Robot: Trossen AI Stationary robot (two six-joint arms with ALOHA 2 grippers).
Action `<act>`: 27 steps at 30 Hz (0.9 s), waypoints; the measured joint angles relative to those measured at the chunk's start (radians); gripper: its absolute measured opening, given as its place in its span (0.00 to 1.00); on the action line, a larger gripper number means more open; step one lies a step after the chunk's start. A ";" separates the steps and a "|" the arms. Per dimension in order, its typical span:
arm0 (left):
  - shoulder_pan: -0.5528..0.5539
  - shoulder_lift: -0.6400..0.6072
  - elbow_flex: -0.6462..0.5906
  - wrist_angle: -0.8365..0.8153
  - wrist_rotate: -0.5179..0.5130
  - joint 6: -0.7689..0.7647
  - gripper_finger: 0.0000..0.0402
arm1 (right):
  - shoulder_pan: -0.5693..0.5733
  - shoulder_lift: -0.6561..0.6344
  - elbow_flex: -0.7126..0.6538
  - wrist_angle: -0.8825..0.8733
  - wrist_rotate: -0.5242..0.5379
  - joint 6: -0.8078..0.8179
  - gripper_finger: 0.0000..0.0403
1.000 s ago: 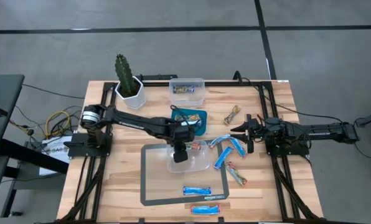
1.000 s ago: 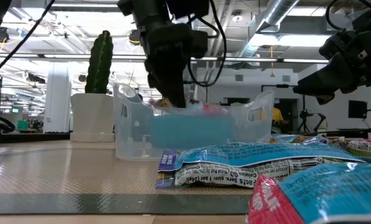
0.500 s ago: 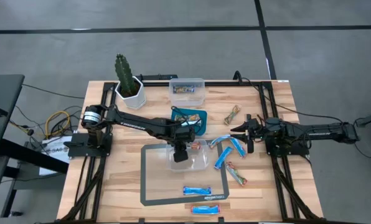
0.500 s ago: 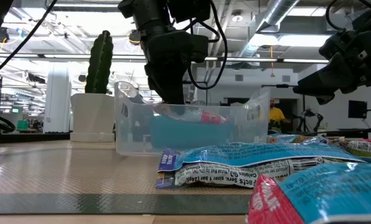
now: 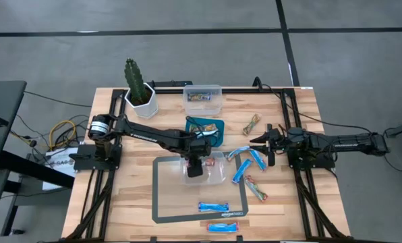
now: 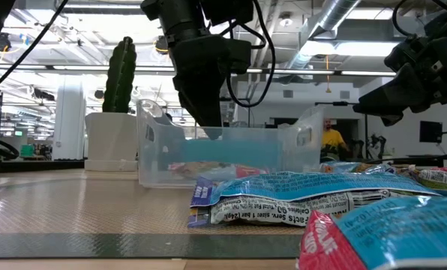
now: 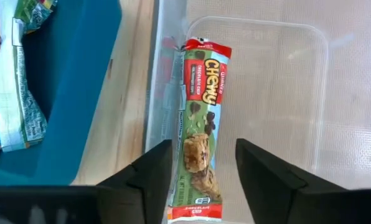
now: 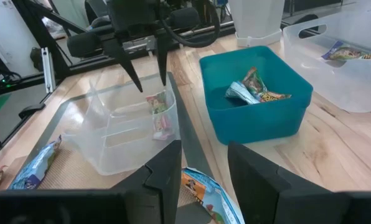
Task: Pick and place Granola Bars by type
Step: Put the blue granola bar into the top transparent bin
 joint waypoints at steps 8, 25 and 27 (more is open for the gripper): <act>-0.074 -0.031 0.000 0.005 -0.005 0.000 0.47 | 0.000 0.000 0.000 0.000 0.000 0.000 0.31; -0.399 -0.077 0.017 0.053 -0.047 0.048 0.47 | 0.000 0.000 0.000 0.000 0.000 0.000 0.31; -0.436 -0.077 0.017 0.051 -0.049 0.048 0.47 | 0.000 0.000 0.000 -0.001 0.000 0.000 0.31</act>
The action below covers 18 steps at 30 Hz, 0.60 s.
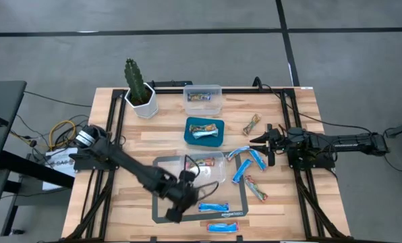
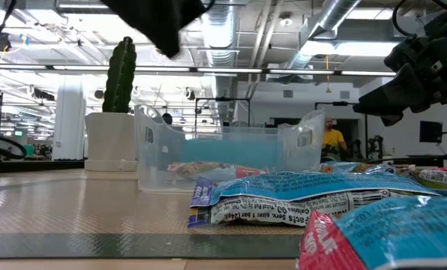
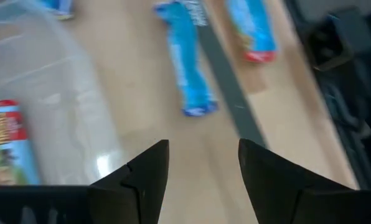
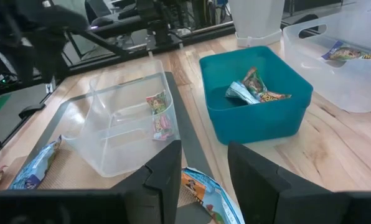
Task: Pick and place Granola Bars by type
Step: Put the blue granola bar into the top transparent bin
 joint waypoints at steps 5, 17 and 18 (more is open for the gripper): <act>-0.062 0.000 -0.008 -0.015 -0.024 -0.016 0.47 | 0.000 0.000 0.000 0.000 0.000 0.000 0.31; -0.041 0.045 0.034 0.050 -0.112 -0.040 0.47 | 0.000 0.000 0.000 -0.001 0.000 0.000 0.31; -0.038 0.060 0.051 0.045 -0.112 -0.032 0.47 | 0.000 0.000 0.000 0.001 0.000 0.000 0.31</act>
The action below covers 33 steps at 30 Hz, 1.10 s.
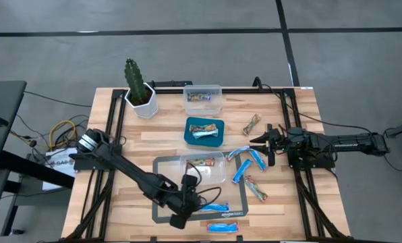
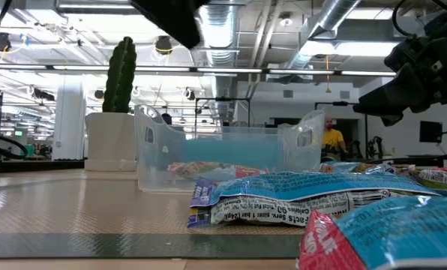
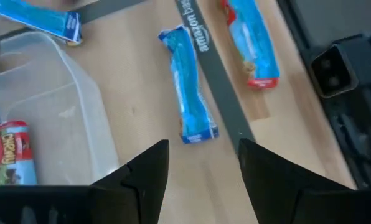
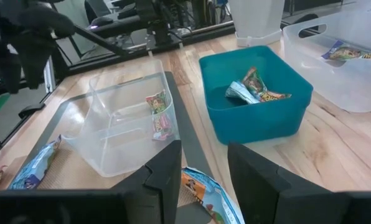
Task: Pick and place Granola Bars by type
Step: Put the blue granola bar into the top transparent bin
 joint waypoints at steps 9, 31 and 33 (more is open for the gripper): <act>0.034 0.183 0.253 -0.141 0.009 0.058 0.47 | 0.000 0.000 0.000 0.000 0.000 0.000 0.31; 0.078 0.459 0.458 -0.239 0.070 0.062 0.47 | 0.000 0.001 0.000 -0.001 0.000 0.000 0.31; 0.078 0.461 0.458 -0.229 0.086 0.062 0.47 | 0.000 0.000 0.000 0.000 0.000 0.000 0.31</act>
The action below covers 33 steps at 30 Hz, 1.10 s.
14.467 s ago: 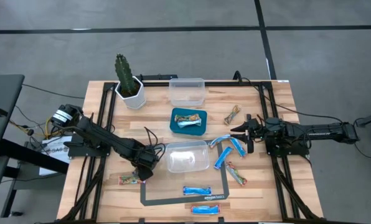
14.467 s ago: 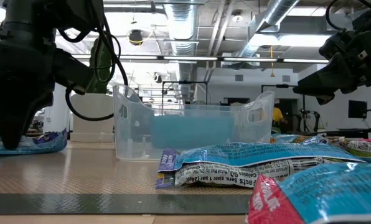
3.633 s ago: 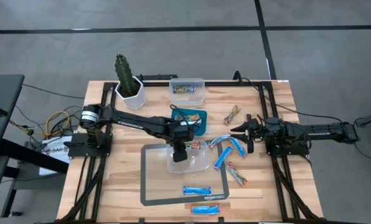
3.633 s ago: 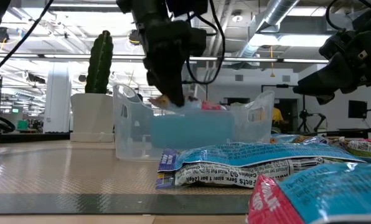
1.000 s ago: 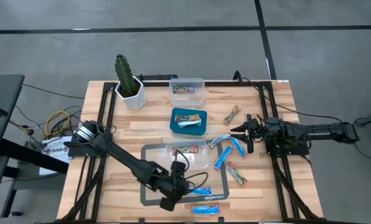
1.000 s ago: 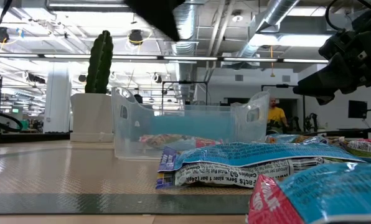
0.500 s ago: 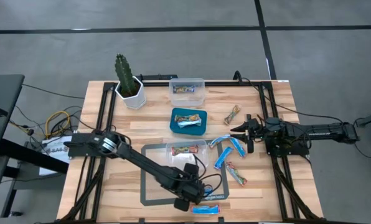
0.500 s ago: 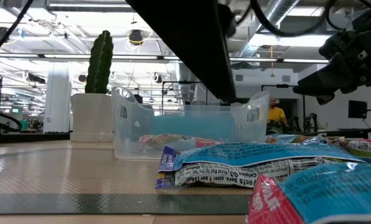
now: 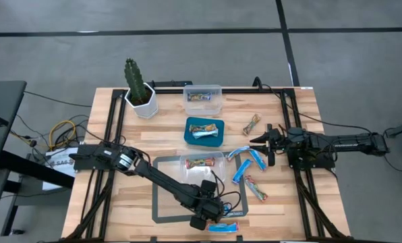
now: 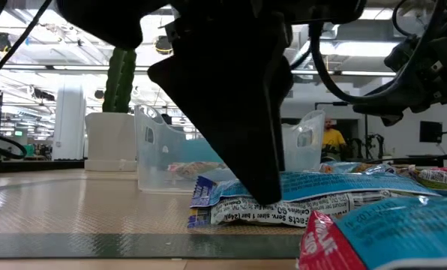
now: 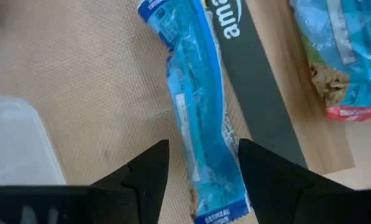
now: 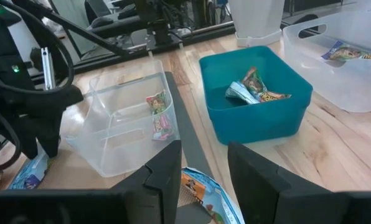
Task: Pick and place Granola Bars by type
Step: Put the blue granola bar into the top transparent bin
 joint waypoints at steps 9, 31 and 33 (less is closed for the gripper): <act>0.000 0.012 0.000 0.000 0.018 -0.005 0.46 | 0.000 0.000 0.000 -0.001 0.000 0.000 0.31; -0.022 0.006 0.049 -0.077 0.017 -0.019 0.14 | 0.000 0.001 0.000 -0.003 0.000 0.000 0.31; -0.029 0.004 0.095 -0.129 -0.022 -0.020 0.14 | 0.000 0.001 0.000 -0.003 0.000 0.000 0.31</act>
